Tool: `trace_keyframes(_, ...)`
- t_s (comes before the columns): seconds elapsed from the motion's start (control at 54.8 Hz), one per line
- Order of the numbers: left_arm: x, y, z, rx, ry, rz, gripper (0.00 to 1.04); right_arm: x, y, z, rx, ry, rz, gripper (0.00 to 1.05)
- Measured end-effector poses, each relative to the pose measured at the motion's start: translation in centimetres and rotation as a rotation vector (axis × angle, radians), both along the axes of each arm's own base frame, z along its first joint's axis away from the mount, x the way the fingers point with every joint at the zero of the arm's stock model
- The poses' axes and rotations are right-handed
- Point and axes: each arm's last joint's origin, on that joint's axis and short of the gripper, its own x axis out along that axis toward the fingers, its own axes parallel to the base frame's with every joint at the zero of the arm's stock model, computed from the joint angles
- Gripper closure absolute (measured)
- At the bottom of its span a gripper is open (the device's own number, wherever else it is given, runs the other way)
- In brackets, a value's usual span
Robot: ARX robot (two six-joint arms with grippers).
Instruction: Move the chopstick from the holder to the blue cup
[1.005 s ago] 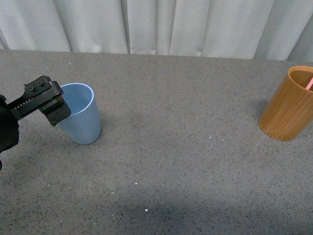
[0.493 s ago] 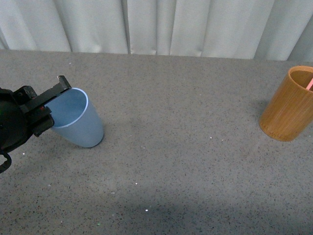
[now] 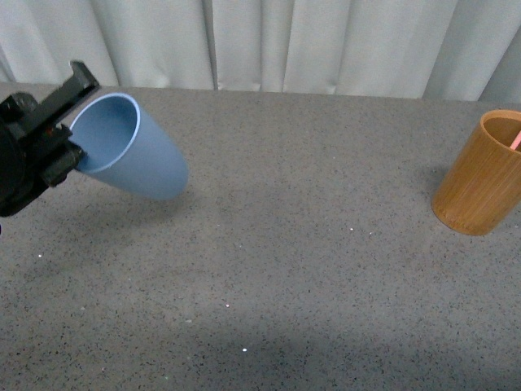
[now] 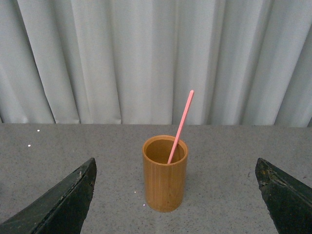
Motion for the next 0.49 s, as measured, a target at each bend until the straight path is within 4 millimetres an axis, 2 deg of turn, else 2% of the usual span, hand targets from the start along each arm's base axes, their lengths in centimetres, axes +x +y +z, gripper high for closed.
trace_keyframes(0.128,1.0,-1.1,1.7,-0.010,-0.036,-0.072,1.01,0.0,0.0,0.0,0.000,0.000,0.000,0.10)
trace_keyframes(0.237,1.6,-2.4,2.3,-0.003,-0.038,-0.132,1.01,0.0,0.0,0.0,0.000,0.000,0.000,0.10)
trace_keyframes(0.365,2.3,-4.0,2.2,0.004,-0.024,-0.195,1.01,0.0,0.0,0.0,0.000,0.000,0.000,0.10)
trace_keyframes(0.493,2.9,-6.0,1.2,0.028,0.011,-0.258,1.01,0.0,0.0,0.0,0.000,0.000,0.000,0.10)
